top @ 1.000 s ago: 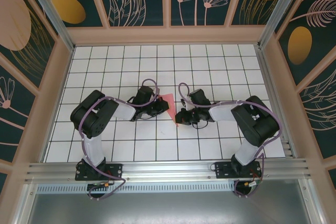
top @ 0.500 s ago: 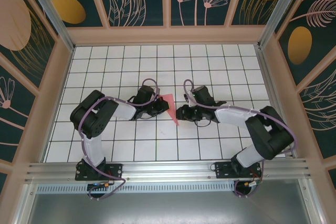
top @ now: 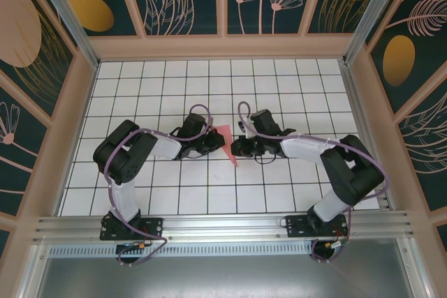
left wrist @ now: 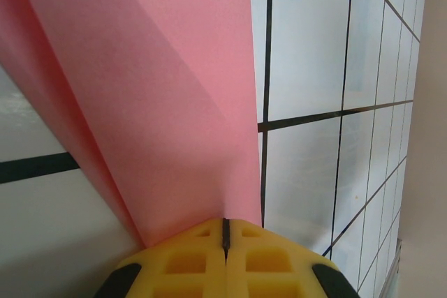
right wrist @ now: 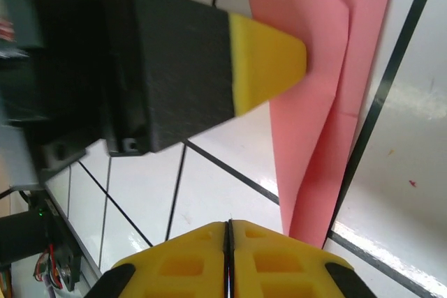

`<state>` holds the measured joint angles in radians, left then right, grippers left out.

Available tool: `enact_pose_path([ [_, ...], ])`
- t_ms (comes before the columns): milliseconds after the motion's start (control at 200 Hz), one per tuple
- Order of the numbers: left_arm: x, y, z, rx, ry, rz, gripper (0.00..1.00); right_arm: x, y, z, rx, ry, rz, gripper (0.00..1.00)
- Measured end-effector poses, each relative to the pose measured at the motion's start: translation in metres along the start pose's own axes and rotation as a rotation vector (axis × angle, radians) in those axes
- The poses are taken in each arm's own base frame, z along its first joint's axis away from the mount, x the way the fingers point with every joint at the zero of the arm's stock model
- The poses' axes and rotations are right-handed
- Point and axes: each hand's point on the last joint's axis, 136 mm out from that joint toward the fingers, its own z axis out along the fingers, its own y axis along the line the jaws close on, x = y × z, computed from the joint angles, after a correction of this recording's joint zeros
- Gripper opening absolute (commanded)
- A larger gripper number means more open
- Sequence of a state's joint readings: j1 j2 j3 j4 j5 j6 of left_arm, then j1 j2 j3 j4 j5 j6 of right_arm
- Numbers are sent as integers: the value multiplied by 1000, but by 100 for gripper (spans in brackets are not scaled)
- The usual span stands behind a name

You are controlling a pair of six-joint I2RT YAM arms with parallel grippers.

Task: Fold a paper plane with a square sheet of paper (pick it up from the middle)

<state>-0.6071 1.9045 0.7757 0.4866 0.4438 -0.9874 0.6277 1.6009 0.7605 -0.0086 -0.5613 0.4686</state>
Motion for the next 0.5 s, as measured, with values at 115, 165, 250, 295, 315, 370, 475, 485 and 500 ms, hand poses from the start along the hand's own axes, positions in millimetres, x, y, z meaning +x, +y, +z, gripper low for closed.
enact_pose_path([
  [115, 0, 0, 0, 0, 0, 0, 6, 9, -6, 11, 6, 49, 2, 9],
  [165, 0, 0, 0, -1, 0, 0, 6, 11, -7, 14, 12, 65, 2, 9],
  [250, 0, 0, 0, -3, 2, -2, 6, 11, -9, 18, 21, 79, 3, 8],
  [295, 0, 0, 0, -6, 1, -2, 6, 12, -10, 19, 29, 83, 0, 8],
  [315, 0, 0, 0, -8, 2, -2, 6, 12, -11, 20, 33, 86, -1, 8],
  [370, 0, 0, 0, -11, 1, -3, 6, 13, -14, 21, 46, 92, 0, 8],
  [475, 0, 1, 0, -14, 3, -2, 6, 17, -21, 23, 68, 106, 8, 8],
  [485, 0, 1, 0, -15, 2, -2, 6, 17, -21, 23, 70, 107, 9, 8],
  [500, 0, 1, 0, -15, 3, -2, 6, 18, -22, 23, 70, 108, 9, 8],
])
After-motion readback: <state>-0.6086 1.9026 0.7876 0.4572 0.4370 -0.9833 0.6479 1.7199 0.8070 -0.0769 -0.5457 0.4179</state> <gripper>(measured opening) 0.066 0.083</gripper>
